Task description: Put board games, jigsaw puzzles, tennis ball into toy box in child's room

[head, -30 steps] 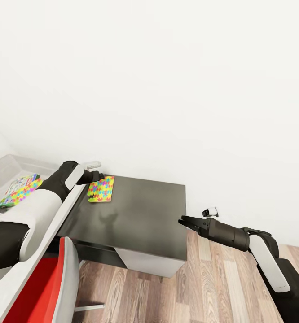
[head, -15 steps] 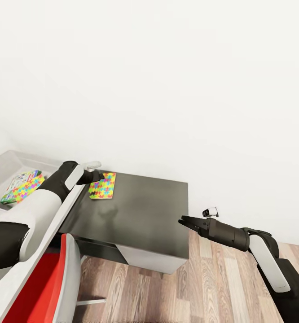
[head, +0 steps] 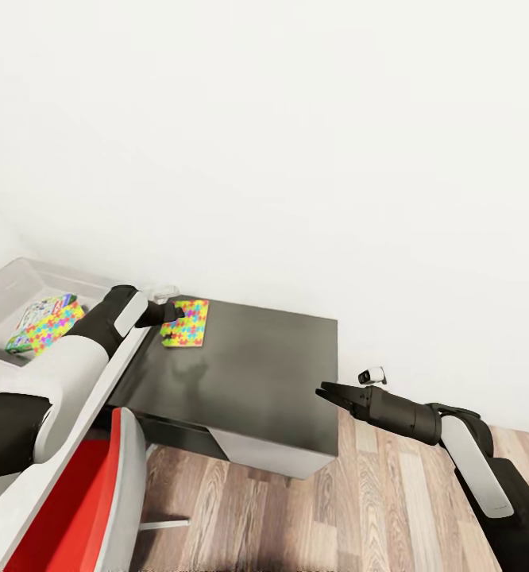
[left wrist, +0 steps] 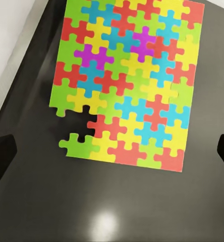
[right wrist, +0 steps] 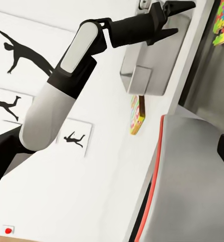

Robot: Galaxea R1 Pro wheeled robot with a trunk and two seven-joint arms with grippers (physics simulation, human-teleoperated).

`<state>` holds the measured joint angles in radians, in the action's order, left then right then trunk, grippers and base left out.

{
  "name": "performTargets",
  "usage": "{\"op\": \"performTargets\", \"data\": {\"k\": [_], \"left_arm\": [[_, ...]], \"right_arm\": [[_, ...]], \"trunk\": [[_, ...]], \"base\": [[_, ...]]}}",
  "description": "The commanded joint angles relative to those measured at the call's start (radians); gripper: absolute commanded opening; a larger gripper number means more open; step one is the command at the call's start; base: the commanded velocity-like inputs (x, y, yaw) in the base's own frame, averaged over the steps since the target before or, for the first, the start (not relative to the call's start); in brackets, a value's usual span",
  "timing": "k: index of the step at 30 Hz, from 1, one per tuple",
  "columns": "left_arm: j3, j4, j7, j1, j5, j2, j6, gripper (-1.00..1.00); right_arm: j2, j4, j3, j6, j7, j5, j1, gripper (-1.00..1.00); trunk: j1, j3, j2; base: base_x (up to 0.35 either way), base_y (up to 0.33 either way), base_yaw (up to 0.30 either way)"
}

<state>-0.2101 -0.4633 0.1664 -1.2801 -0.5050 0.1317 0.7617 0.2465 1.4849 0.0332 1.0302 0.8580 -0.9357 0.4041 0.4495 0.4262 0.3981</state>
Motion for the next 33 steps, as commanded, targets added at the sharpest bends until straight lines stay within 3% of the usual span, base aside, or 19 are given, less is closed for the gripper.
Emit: {"op": "performTargets", "data": {"k": [1, 16, 25, 33], "left_arm": [[-0.007, -0.001, 0.007, -0.001, -0.01, 0.001, 0.003, 1.0], [0.0, -0.001, 0.006, -0.001, -0.014, -0.003, 0.008, 1.0], [0.0, -0.008, 0.005, -0.002, -0.015, -0.024, 0.008, 1.0], [-0.001, -0.01, -0.038, -0.003, -0.015, -0.024, 0.016, 1.0]], "right_arm": [[0.001, 0.0, 0.001, 0.004, 0.003, 0.0, 0.001, 1.0], [0.001, 0.0, 0.001, 0.004, 0.003, 0.0, 0.001, 1.0], [0.001, 0.0, 0.001, 0.004, 0.003, 0.0, 0.001, 1.0], [0.001, -0.001, 0.001, 0.004, 0.003, 0.0, 0.001, 1.0]], "trunk": [[0.0, 0.003, 0.002], [0.0, 0.028, 0.002], [0.0, 0.043, 0.002], [0.0, 0.047, 0.002]], "base": [[0.0, 0.0, 0.061], [0.0, 0.0, 0.061], [0.0, 0.0, 0.06], [0.0, 0.0, 0.015]]}}
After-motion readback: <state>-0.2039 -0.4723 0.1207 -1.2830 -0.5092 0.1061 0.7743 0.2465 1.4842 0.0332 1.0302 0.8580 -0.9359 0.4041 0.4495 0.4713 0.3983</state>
